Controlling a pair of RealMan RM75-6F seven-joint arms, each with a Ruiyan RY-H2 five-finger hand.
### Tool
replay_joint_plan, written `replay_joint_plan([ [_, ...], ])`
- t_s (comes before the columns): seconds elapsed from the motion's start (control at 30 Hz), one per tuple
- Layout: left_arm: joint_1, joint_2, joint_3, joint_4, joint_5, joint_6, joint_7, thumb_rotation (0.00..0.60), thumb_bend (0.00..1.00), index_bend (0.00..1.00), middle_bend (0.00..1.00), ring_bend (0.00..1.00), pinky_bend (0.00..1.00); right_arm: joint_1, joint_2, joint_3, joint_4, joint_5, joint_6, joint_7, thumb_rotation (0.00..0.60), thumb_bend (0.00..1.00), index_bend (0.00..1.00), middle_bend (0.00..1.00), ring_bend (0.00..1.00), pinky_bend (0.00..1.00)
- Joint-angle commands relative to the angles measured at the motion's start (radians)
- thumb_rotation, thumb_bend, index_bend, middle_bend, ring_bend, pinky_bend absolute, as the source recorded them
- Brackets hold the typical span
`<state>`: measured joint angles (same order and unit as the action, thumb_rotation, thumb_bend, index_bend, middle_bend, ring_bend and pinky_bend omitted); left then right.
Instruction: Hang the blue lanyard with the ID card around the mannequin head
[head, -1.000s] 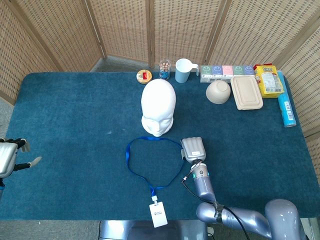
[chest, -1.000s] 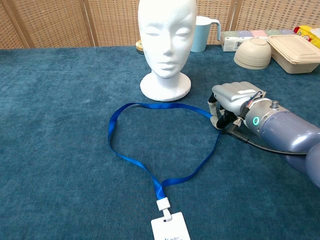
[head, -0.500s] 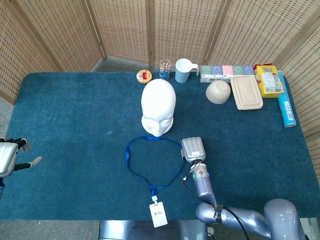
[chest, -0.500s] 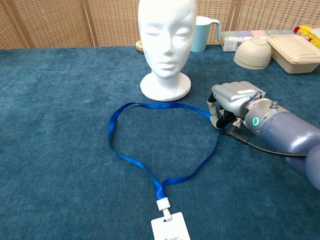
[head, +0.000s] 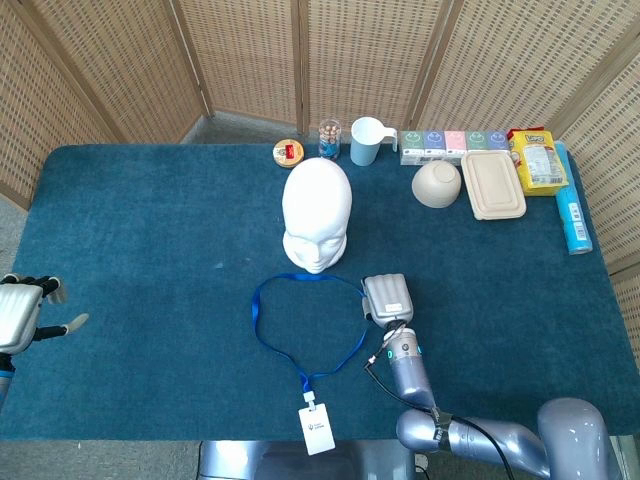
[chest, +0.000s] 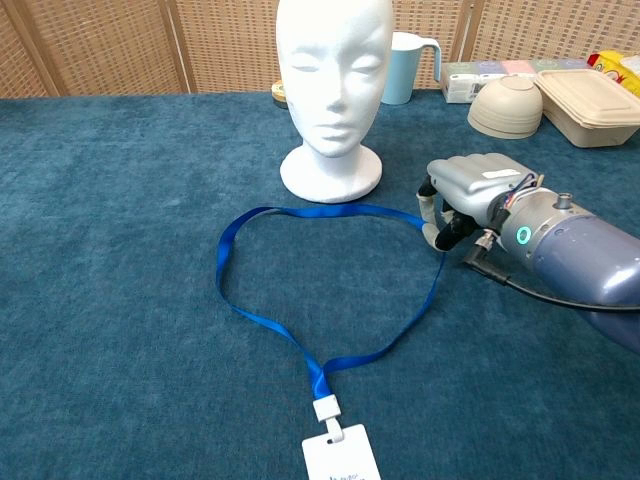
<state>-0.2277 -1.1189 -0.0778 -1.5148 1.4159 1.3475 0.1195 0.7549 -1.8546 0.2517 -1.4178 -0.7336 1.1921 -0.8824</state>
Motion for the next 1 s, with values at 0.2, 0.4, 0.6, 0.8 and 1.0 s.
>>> replay_joint_plan([
  [0.2, -0.034, -0.016, 0.016, 0.007, 0.033, -0.05, 0.01, 0.389, 0.16, 0.56, 0.59, 0.58, 0.39, -0.004, 0.008, -0.007, -0.018, -0.002, 0.001, 0.008, 0.519, 0.57, 0.61, 0.88, 0.93, 0.85],
  [0.4, -0.089, -0.037, 0.005, 0.0, 0.06, -0.096, 0.034, 0.389, 0.16, 0.56, 0.61, 0.6, 0.45, -0.005, 0.01, -0.011, -0.03, -0.002, 0.004, 0.009, 0.521, 0.57, 0.62, 0.88, 0.93, 0.85],
  [0.6, -0.175, -0.07, -0.022, -0.018, 0.049, -0.193, 0.093, 0.385, 0.16, 0.56, 0.69, 0.7, 0.6, -0.007, 0.008, -0.016, -0.037, -0.004, 0.008, 0.012, 0.519, 0.57, 0.62, 0.88, 0.94, 0.85],
  [0.8, -0.261, -0.135, -0.063, -0.03, -0.03, -0.291, 0.242, 0.379, 0.16, 0.56, 0.84, 0.9, 0.78, -0.009, 0.011, -0.021, -0.044, -0.011, 0.014, 0.016, 0.523, 0.57, 0.62, 0.88, 0.94, 0.85],
  [1.0, -0.33, -0.217, -0.088, -0.041, -0.129, -0.353, 0.397, 0.384, 0.16, 0.56, 0.94, 1.0, 0.88, -0.012, 0.015, -0.028, -0.046, -0.019, 0.007, 0.027, 0.521, 0.57, 0.62, 0.88, 0.94, 0.86],
])
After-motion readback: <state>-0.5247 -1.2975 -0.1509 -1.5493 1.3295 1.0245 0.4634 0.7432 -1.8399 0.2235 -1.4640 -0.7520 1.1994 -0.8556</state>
